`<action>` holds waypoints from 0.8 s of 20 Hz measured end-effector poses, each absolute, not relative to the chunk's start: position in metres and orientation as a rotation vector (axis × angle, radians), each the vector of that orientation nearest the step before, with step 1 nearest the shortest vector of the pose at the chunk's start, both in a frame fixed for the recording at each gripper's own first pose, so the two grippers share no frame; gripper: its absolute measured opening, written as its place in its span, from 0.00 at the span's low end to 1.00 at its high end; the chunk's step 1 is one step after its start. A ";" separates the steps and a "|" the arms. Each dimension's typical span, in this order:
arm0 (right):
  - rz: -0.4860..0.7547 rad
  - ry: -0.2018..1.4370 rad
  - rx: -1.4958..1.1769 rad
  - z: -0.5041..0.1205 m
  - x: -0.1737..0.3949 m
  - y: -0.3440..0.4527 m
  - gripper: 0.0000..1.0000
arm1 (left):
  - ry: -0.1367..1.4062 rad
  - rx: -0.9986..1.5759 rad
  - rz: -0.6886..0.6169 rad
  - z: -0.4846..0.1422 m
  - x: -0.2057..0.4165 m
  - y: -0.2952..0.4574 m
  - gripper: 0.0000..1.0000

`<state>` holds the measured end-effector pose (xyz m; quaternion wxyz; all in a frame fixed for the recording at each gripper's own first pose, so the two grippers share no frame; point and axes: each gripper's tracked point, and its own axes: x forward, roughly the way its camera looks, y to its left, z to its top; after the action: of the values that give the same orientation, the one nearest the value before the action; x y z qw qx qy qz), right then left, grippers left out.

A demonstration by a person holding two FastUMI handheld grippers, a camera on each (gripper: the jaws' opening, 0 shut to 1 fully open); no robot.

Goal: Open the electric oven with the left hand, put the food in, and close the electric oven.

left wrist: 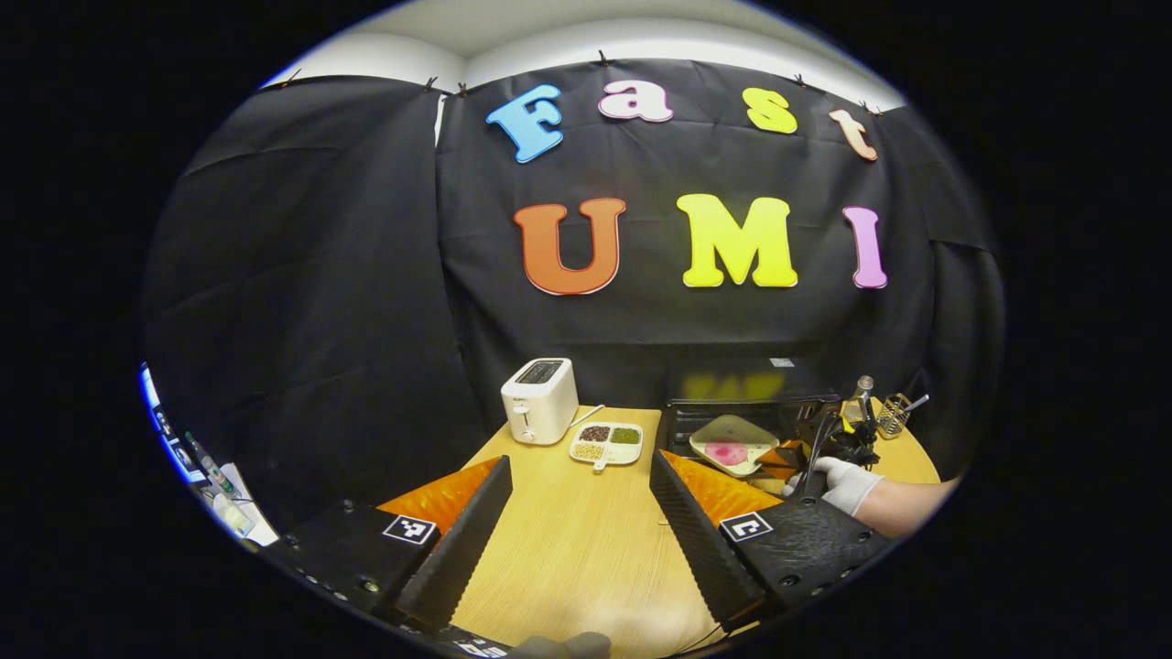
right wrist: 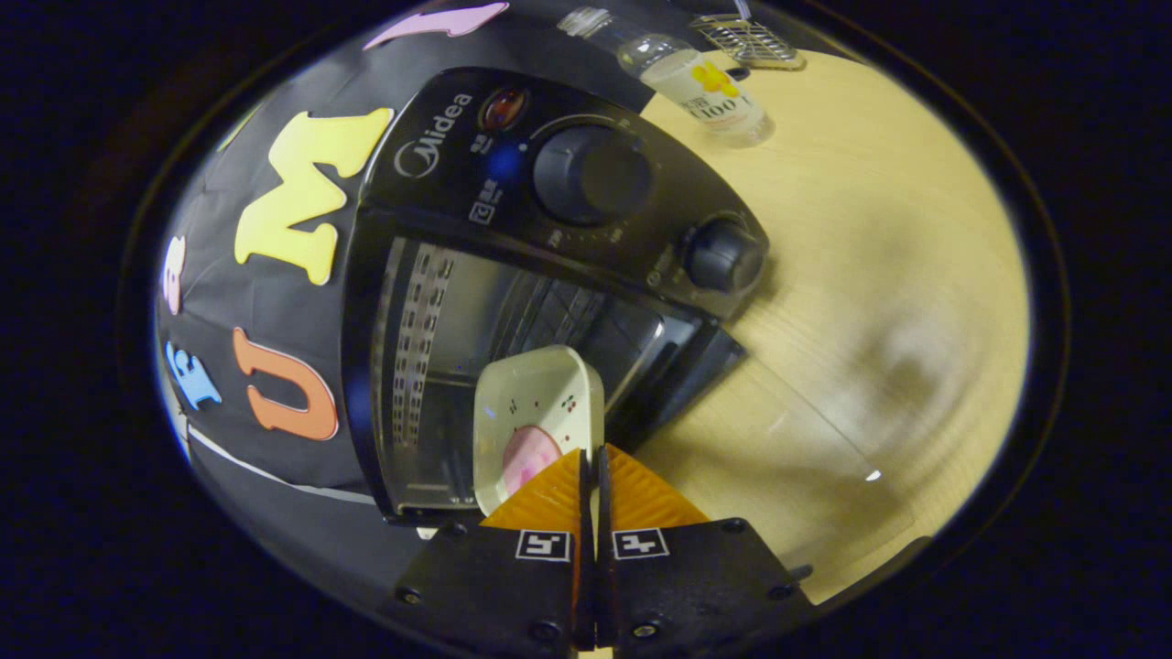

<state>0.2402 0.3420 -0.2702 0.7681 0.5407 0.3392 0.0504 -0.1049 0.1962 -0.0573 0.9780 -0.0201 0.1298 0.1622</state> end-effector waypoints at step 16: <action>0.215 0.607 1.132 -0.216 0.214 0.306 0.63 | 0.235 -0.077 0.312 -0.056 -0.111 0.179 0.97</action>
<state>0.2144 0.3065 -0.2160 0.7952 0.5270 0.2827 0.0999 -0.1115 0.1786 -0.0560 0.9803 -0.0382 0.1165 0.1551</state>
